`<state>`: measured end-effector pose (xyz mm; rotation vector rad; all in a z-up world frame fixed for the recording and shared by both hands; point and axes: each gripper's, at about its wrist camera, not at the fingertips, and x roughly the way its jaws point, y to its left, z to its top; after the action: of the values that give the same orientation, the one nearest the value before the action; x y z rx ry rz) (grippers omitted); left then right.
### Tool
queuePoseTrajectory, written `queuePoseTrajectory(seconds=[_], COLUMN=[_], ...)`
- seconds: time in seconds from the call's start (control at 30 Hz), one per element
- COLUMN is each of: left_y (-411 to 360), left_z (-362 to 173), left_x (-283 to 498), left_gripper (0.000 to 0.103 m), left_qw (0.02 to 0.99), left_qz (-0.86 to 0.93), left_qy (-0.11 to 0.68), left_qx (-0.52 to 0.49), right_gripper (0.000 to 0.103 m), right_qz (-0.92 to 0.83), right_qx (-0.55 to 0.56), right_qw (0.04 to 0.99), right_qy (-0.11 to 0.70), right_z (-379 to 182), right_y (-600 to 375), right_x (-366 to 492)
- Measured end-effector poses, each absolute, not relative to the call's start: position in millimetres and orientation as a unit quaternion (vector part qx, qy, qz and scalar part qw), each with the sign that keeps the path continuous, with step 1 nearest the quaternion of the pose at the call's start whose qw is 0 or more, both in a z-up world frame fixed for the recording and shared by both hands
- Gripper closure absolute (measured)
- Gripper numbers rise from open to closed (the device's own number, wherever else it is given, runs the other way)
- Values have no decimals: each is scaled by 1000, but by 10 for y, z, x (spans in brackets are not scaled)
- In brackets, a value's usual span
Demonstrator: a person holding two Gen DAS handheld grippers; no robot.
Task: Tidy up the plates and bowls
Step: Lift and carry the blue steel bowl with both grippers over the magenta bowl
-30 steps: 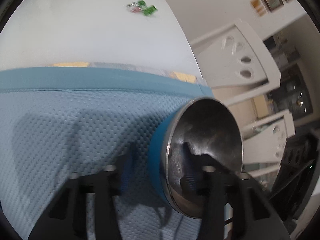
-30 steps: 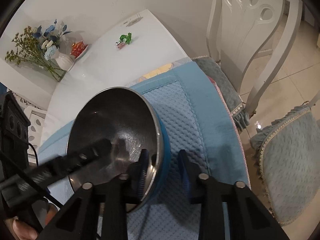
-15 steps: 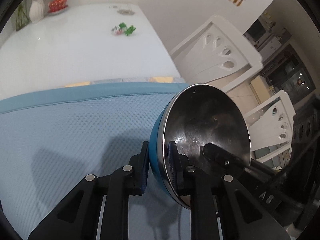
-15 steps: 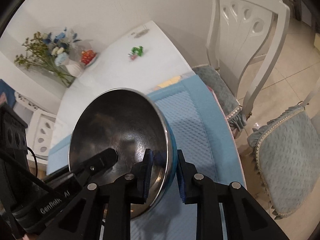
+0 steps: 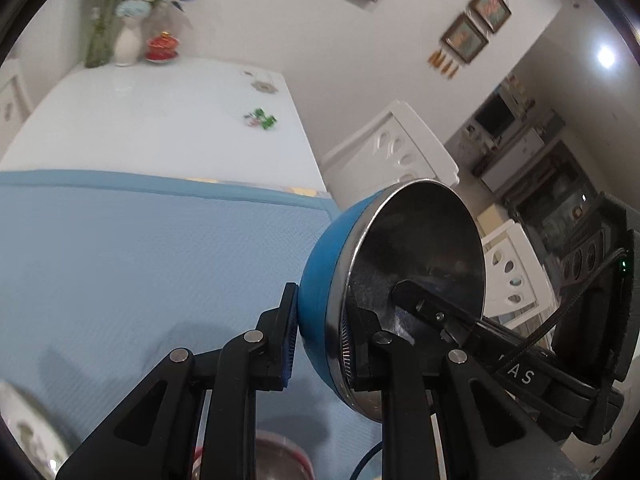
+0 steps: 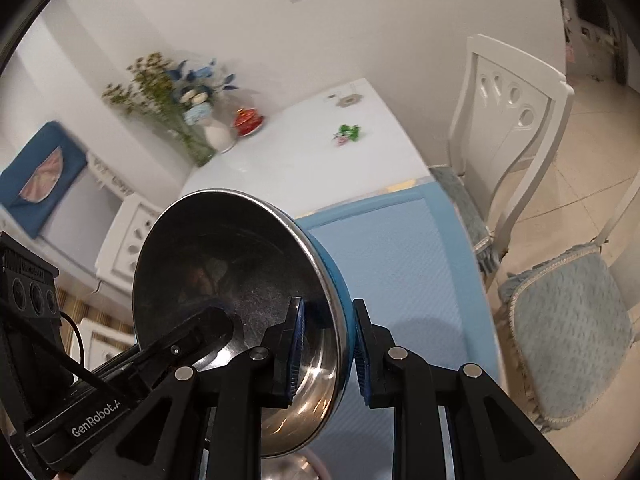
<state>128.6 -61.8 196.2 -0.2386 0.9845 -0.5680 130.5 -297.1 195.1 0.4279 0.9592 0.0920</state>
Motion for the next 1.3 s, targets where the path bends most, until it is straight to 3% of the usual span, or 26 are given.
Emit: queuePoseTrajectory(seconds=[0.4,0.87,1.3], left_y=[-41,227,26], left_z=[2070,1717,1338], left_x=[541,200,29], left_gripper=[87,87,85], left_qw=[857,839,845], left_qz=[-202,-178,-141], left_qy=[456,492,511], left_qx=[-126,-151,-70], right_gripper=[80,80,79], right_qz=[102,116,108], right_qx=[159,142,140], right_qw=[858,819,783], right_qy=[477,544,596], right_z=[2065,1722,1320], right_y=[-2334,-2121,-2157], right_x=[647,343,310])
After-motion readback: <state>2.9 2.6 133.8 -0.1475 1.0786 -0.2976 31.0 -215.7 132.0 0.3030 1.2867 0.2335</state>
